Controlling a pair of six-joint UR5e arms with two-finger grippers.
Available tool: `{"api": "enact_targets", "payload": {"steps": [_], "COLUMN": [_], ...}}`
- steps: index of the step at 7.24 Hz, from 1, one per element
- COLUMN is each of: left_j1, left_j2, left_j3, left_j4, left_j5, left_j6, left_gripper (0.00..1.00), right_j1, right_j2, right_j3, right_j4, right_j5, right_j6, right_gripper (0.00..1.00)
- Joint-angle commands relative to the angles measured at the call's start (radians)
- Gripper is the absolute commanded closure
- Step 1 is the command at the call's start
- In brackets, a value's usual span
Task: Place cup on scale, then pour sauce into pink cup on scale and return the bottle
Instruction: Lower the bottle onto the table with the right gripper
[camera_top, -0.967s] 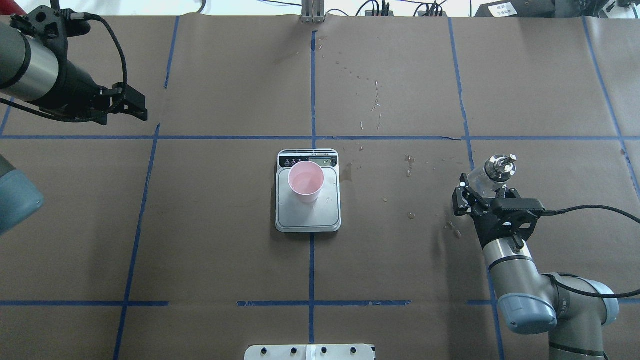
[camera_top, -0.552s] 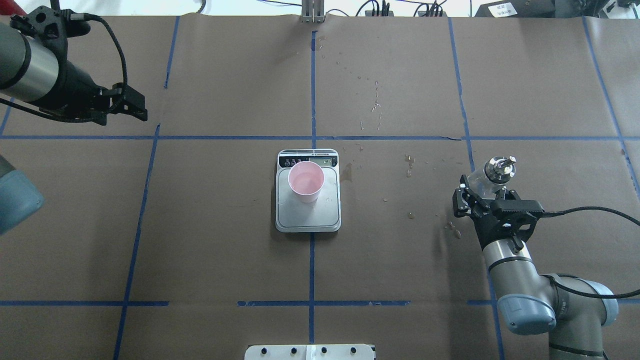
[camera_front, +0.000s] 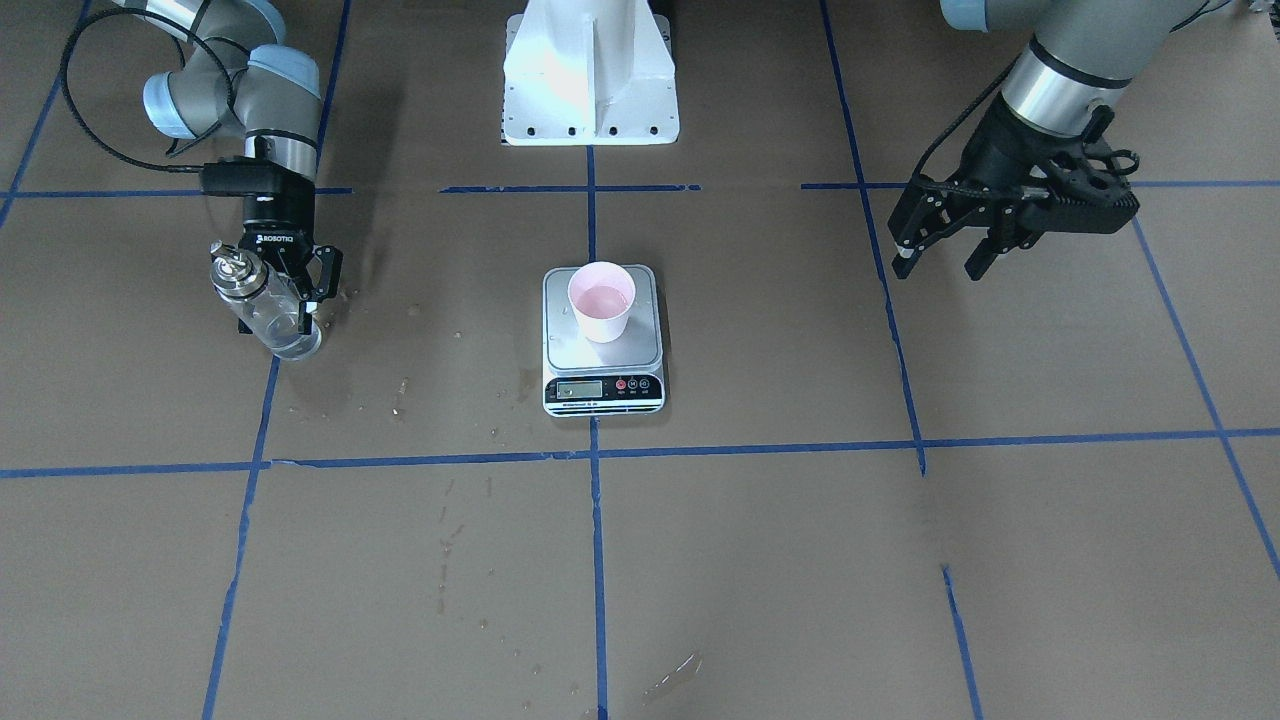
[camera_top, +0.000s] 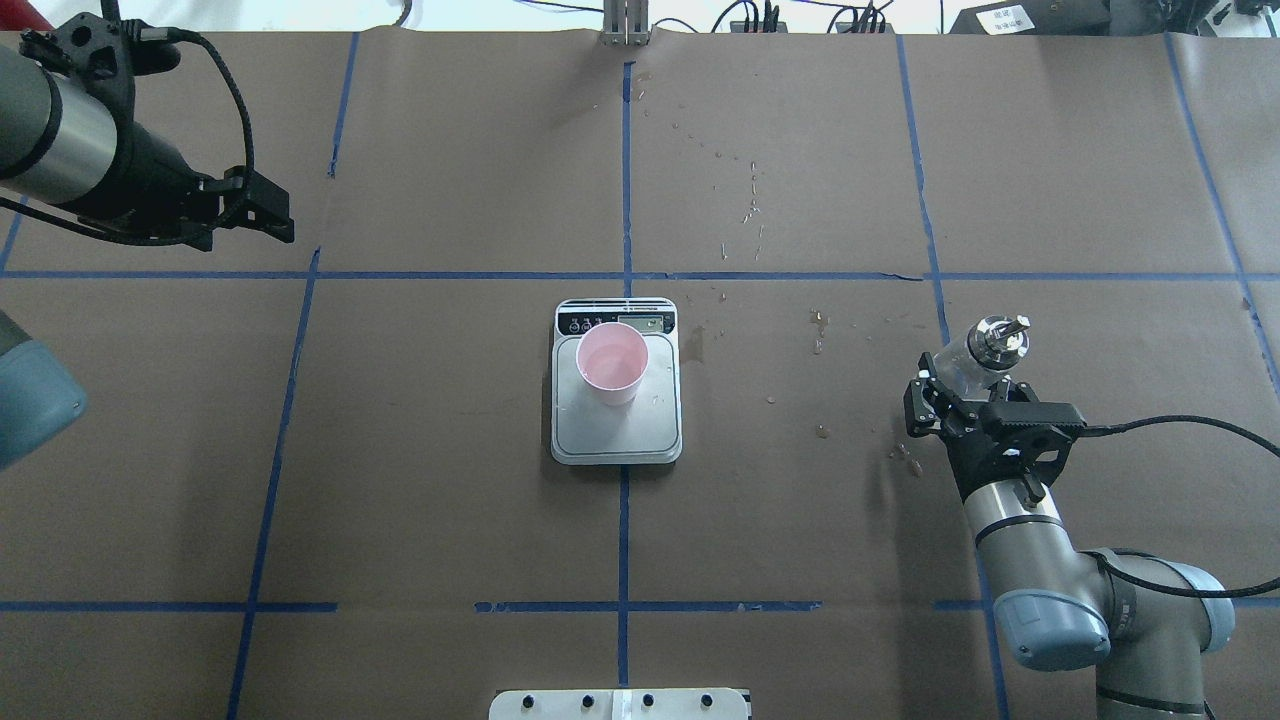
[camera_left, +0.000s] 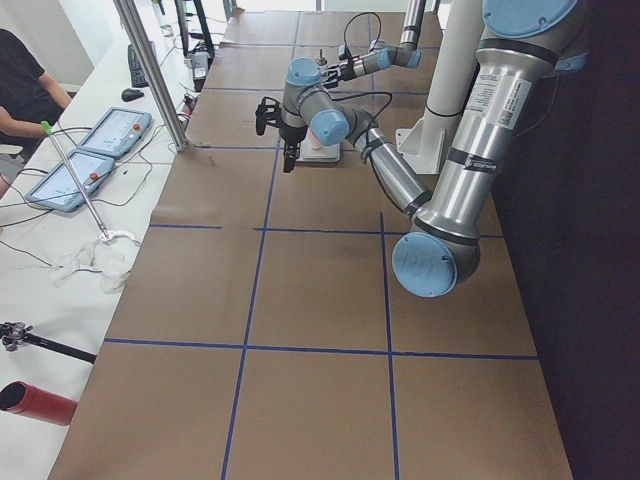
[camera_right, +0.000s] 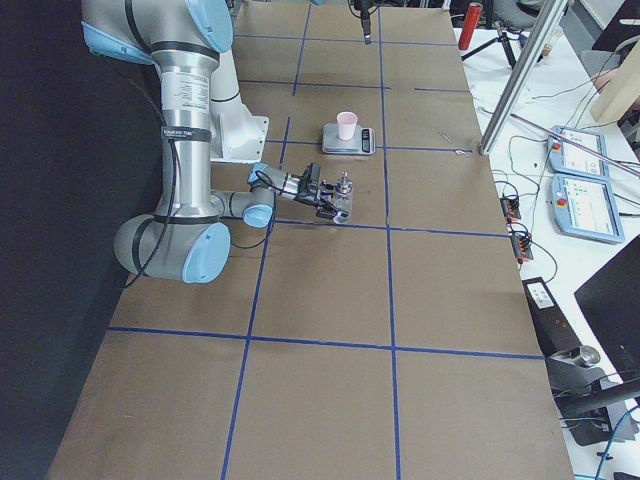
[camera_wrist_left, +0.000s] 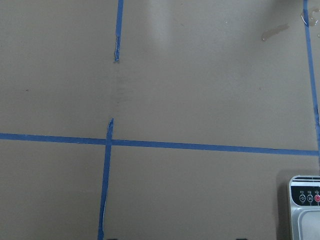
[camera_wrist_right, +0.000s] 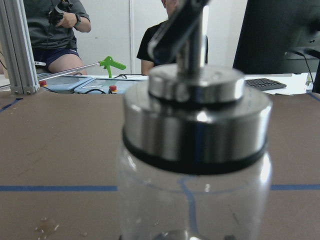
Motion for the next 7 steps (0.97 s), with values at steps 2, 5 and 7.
{"api": "enact_targets", "payload": {"steps": [2, 5, 7], "left_j1": [0.0, 0.0, 0.0], "left_j2": [-0.001, -0.001, 0.001], "left_j3": [0.0, 0.0, 0.0], "left_j4": [0.0, 0.0, 0.0], "left_j5": [0.0, -0.002, 0.0], "left_j6": [-0.001, -0.001, -0.001], "left_gripper": [0.17, 0.17, 0.16], "right_j1": [-0.004, -0.007, -0.028], "right_j2": [0.004, 0.007, 0.001], "right_j3": [-0.005, -0.003, 0.006], "right_j4": [0.0, 0.002, 0.006], "right_j5": [0.003, 0.001, -0.005], "right_j6": [0.001, 0.001, 0.003], "right_gripper": [0.02, 0.0, 0.0]}}
